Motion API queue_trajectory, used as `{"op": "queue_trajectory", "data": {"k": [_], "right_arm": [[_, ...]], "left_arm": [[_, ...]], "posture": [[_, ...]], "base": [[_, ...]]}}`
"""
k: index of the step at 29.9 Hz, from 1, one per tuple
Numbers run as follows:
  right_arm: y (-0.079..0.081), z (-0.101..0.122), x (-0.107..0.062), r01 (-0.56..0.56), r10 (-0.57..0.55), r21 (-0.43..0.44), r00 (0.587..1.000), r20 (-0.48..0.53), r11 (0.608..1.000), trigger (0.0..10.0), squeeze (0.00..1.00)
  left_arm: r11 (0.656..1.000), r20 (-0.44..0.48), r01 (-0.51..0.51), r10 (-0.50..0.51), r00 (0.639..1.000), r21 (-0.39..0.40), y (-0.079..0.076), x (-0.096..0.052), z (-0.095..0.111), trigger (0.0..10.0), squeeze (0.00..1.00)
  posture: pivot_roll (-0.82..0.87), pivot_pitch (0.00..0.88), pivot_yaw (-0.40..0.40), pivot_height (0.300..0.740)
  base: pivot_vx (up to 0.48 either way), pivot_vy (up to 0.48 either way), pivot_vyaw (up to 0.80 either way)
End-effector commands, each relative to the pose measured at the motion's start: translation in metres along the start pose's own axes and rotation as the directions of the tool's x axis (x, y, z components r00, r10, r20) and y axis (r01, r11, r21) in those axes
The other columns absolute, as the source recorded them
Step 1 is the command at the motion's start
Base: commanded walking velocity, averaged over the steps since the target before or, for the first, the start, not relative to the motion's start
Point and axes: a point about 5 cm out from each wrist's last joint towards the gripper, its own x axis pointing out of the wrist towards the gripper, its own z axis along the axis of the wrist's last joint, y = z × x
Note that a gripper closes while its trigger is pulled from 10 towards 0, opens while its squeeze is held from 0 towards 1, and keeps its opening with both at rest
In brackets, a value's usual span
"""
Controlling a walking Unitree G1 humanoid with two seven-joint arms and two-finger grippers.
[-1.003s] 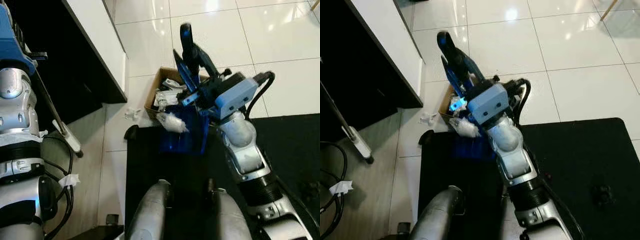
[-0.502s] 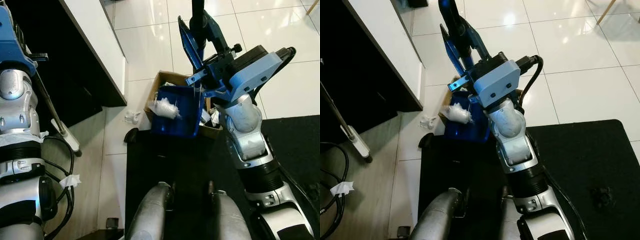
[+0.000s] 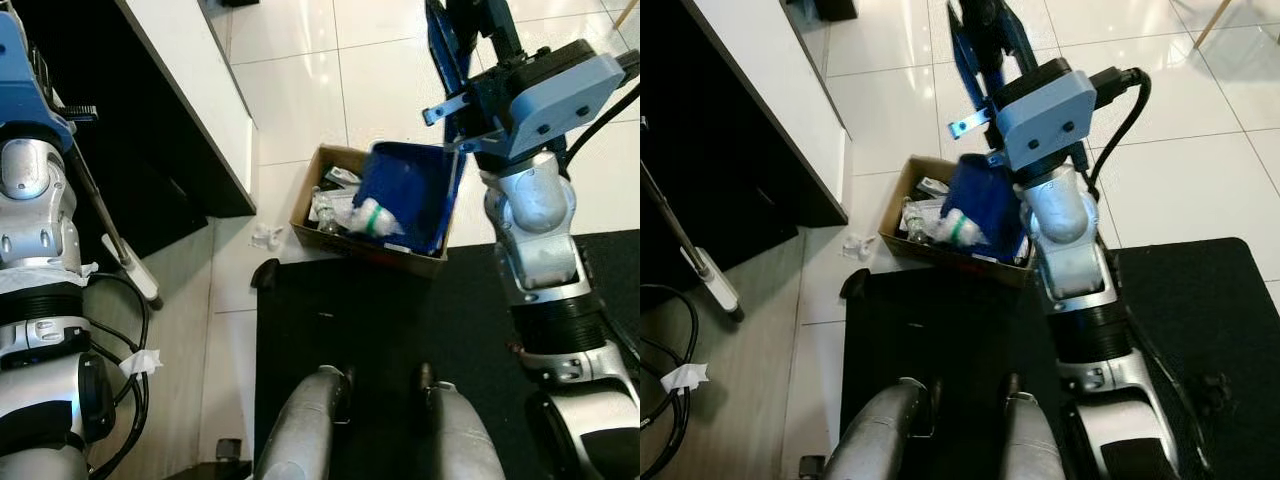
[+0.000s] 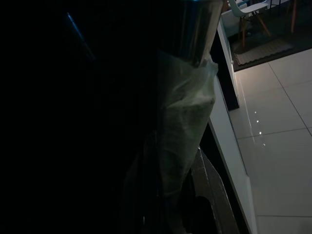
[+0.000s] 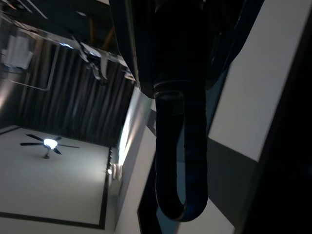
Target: Sweep floor
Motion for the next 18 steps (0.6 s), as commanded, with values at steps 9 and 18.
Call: {"op": "queue_trajectory", "data": {"k": [9, 18], "right_arm": [[-0.012, -0.004, 0.004, -0.1, 0.105, -0.144, 0.994, 0.033, 0.985, 10.0, 0.0], [-0.014, -0.011, 0.007, -0.162, 0.176, -0.235, 0.984, 0.04, 0.959, 10.0, 0.0]], "left_arm": [[1.0, 0.017, 0.001, -0.001, 1.0, 0.014, -0.003, -0.009, -0.004, 10.0, 0.0], [1.0, 0.007, -0.012, 0.012, 1.0, 0.007, -0.001, -0.016, -0.009, 10.0, 0.0]], "posture": [[0.08, 0.223, 0.144, 0.74], [0.08, 0.232, 0.117, 0.74]], "base": [[0.0, 0.0, 0.0], [0.0, 0.0, 0.0]]}}
